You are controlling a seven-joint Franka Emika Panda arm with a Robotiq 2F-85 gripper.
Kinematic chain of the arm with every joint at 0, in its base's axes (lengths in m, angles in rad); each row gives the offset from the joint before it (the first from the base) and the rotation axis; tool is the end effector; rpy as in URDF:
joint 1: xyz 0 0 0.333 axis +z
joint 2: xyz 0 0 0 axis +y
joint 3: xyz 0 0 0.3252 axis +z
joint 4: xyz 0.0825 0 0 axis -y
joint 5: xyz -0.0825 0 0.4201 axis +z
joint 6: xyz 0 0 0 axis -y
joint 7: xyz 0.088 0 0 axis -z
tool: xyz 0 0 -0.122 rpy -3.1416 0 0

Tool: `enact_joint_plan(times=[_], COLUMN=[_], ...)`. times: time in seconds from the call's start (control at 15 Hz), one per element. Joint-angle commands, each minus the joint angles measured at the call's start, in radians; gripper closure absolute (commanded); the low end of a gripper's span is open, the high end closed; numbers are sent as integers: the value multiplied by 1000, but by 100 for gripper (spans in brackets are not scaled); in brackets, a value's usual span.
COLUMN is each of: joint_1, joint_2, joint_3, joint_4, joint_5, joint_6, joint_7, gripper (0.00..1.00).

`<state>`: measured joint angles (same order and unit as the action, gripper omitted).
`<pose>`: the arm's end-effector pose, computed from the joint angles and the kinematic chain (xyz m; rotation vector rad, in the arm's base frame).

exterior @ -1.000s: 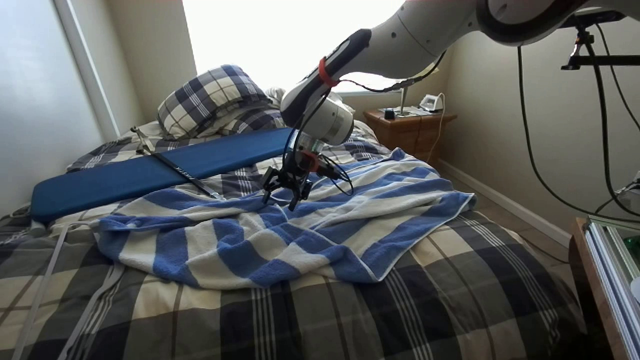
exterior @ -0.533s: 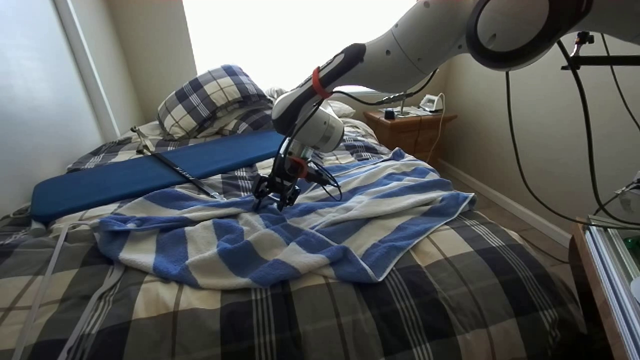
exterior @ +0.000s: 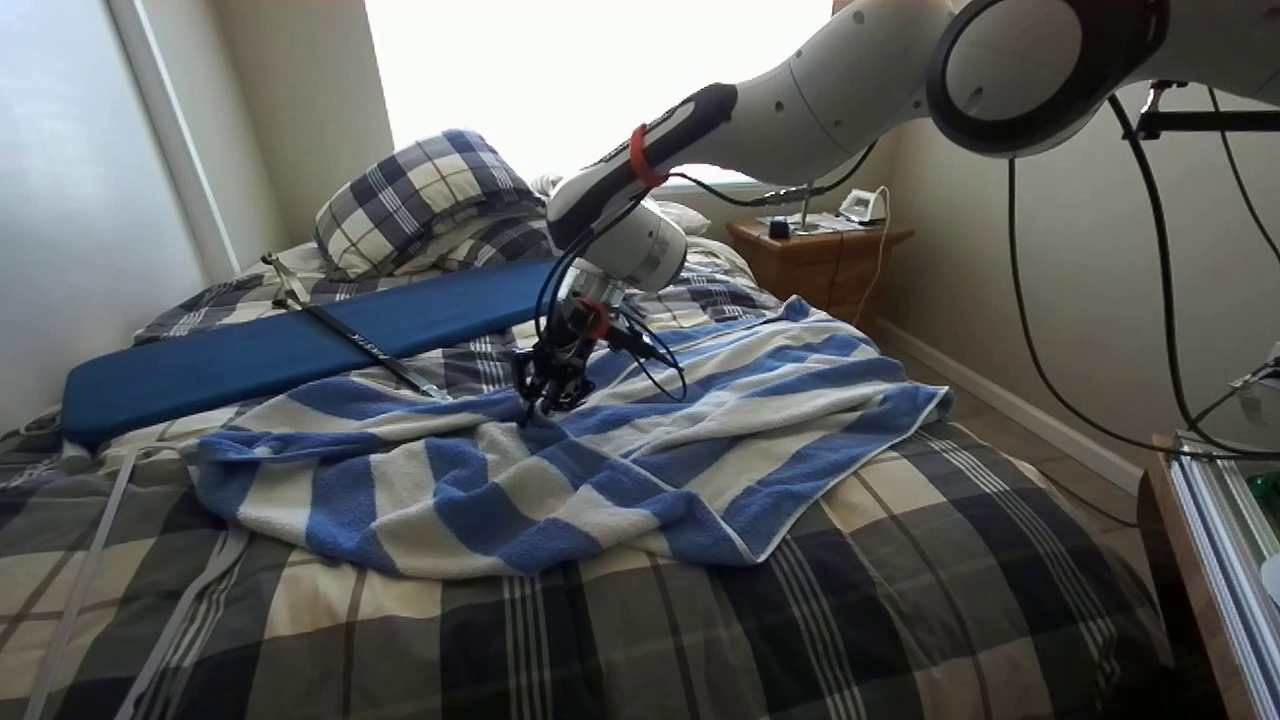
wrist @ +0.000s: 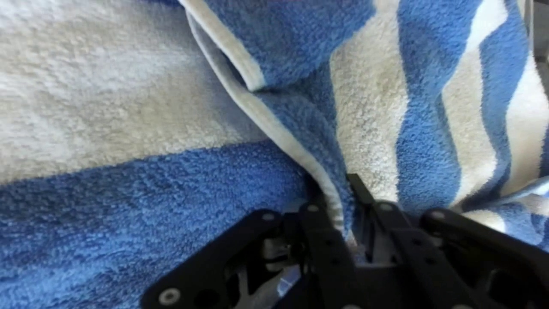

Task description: Fold the striped blue and white towel in half from left to right

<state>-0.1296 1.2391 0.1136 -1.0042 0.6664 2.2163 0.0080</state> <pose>0.8074 -0.0168 0.0530 -2.4263 0.6486 0.0250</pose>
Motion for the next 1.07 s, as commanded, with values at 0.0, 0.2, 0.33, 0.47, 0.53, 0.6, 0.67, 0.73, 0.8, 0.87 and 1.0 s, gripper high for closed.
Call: enact_joint_plan(times=[0.0, 0.2, 0.33, 0.47, 0.53, 0.6, 0.67, 0.73, 0.8, 0.87, 1.0], joint_1=[-35, -52, -67, -72, -69, -73, -83, -85, -85, -84, -82], joint_2=[-9, -42, -113, -234, -261, -294, -324, -363, -395, -430, -492], joint_3=[1, -16, -24, -50, -65, -66, -55, -58, -58, -60, -61], joint_4=[30, 4, -66, -196, -217, -249, -278, -315, -351, -390, -466], joint_5=[-34, -2, 10, 18, 17, 33, 30, 39, 49, 61, 104], joint_6=[-85, -103, -77, 0, 16, 40, 73, 100, 135, 171, 257], joint_7=[114, 137, 158, 188, 214, 219, 236, 245, 257, 268, 284], gripper=[100, 99, 99, 99, 99, 99, 99, 99, 99, 99, 99])
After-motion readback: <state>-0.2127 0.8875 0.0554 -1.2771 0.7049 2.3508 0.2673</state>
